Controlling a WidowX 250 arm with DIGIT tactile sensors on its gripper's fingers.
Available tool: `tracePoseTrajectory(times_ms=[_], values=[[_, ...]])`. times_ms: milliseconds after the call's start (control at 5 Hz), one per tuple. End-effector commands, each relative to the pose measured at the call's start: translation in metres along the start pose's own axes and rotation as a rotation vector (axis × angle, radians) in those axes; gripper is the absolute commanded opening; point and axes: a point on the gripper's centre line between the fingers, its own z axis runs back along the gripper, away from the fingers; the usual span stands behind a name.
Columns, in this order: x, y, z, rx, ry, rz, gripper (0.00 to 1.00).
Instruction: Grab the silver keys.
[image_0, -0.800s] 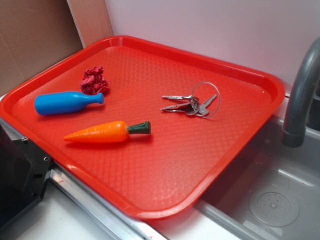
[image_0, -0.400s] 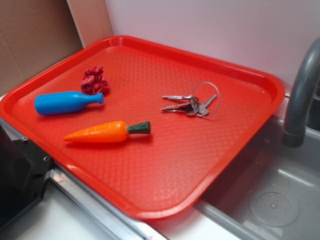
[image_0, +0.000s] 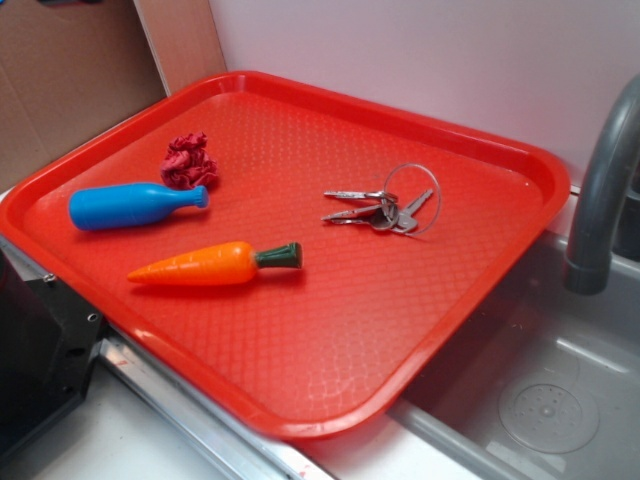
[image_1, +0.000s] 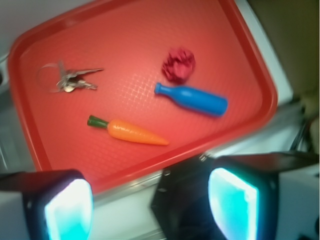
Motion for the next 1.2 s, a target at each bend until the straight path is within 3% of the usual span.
tracePoseTrajectory(times_ms=[0,400,1000], values=[[0.024,-0.039,-0.019,-0.063,-0.033,0.389,1.0],[0.058,-0.082,-0.05,-0.152,-0.016,0.723,1.0],[0.103,-0.126,-0.106,-0.139,-0.012,0.955,1.0]])
